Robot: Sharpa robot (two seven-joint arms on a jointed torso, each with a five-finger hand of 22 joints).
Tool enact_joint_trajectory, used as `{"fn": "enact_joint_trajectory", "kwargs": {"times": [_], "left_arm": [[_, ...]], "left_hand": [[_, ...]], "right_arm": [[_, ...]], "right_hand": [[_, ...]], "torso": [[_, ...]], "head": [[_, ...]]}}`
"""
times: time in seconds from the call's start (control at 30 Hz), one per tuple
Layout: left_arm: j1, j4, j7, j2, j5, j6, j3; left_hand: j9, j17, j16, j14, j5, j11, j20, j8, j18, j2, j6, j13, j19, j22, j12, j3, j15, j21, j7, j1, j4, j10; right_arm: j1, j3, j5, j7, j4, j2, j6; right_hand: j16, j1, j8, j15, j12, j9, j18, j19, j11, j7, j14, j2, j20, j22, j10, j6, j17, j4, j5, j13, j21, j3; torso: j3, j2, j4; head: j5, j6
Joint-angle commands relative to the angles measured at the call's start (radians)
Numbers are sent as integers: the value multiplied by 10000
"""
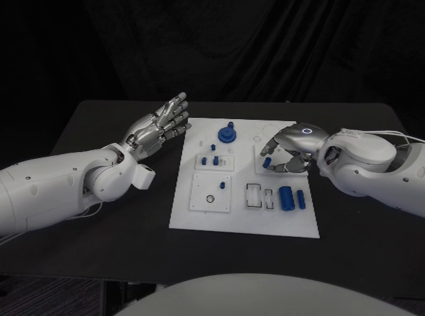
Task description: Assemble the parts on the task board
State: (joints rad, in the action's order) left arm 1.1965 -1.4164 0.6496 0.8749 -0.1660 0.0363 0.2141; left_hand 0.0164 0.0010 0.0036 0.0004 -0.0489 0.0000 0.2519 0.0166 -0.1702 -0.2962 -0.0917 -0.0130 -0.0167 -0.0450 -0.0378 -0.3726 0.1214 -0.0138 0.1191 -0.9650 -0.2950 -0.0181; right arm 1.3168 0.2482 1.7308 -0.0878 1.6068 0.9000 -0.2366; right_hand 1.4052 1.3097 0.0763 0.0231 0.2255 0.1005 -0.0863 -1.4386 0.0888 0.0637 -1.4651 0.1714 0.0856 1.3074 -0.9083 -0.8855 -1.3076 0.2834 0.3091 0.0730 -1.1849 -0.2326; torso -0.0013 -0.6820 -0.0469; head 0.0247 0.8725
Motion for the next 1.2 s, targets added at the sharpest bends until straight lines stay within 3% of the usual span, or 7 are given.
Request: {"fn": "enact_joint_trajectory", "kwargs": {"times": [0.03,0.4,0.67,1.0,1.2], "left_arm": [[-22,-15,261,7,-4,-28,-8],[-28,-2,194,-4,-4,39,-8],[-35,9,151,-11,-4,100,-8],[-47,21,91,-21,-4,174,-8],[-76,37,77,-41,-4,218,-8]], "left_hand": [[9,-10,-36,-4,28,32,-76,4,-76,25,-17,16,24,17,36,38,-32,36,-63,269,0,-6],[26,-10,-36,-4,24,144,-82,23,-79,35,-124,12,22,29,34,60,43,34,-345,239,53,-18],[36,-10,-36,-4,28,283,-51,35,-77,225,-196,1,12,25,10,-56,93,29,-486,-38,88,-46],[49,-10,-36,-4,23,426,-20,50,-78,98,-292,-5,-1,21,-9,20,127,24,-666,-400,78,-69],[53,-10,-36,-4,18,468,-8,56,-79,63,-329,-4,-6,17,-9,81,142,21,-744,-506,69,-70]], "right_arm": [[-42,-7,76,-10,-52,-31,128],[-106,-7,76,77,-205,-158,146],[-151,-8,76,184,-400,-363,104],[-251,-8,76,228,-614,-532,162],[-269,-8,76,231,-648,-553,172]], "right_hand": [[-20,113,-35,-51,-43,-23,122,-45,9,102,-406,-101,34,1663,-116,1,-154,-29,14,-11,9,-87],[-9,626,15,11,-97,-78,124,-49,-81,171,-415,-317,-15,1669,-630,-213,-171,-421,-4,-14,-20,-465],[-10,794,73,60,-197,-73,126,-48,-139,205,-418,-376,-59,1669,-953,-432,-174,-637,-1,-30,-29,-772],[-56,1012,269,112,-411,66,124,-33,-207,227,-405,-285,-114,1665,-1535,-975,-123,-997,-8,-47,-20,-1368],[-71,1029,291,130,-443,128,123,-27,-245,352,-400,-239,-131,1664,-1824,-1064,-107,-1100,-12,-32,-19,-1547]], "torso": [[1,-1,2],[5,12,10],[-3,26,21],[-3,27,3],[-10,21,-4]], "head": [[-7,1],[-10,1],[-7,1],[17,1],[-5,1]]}}
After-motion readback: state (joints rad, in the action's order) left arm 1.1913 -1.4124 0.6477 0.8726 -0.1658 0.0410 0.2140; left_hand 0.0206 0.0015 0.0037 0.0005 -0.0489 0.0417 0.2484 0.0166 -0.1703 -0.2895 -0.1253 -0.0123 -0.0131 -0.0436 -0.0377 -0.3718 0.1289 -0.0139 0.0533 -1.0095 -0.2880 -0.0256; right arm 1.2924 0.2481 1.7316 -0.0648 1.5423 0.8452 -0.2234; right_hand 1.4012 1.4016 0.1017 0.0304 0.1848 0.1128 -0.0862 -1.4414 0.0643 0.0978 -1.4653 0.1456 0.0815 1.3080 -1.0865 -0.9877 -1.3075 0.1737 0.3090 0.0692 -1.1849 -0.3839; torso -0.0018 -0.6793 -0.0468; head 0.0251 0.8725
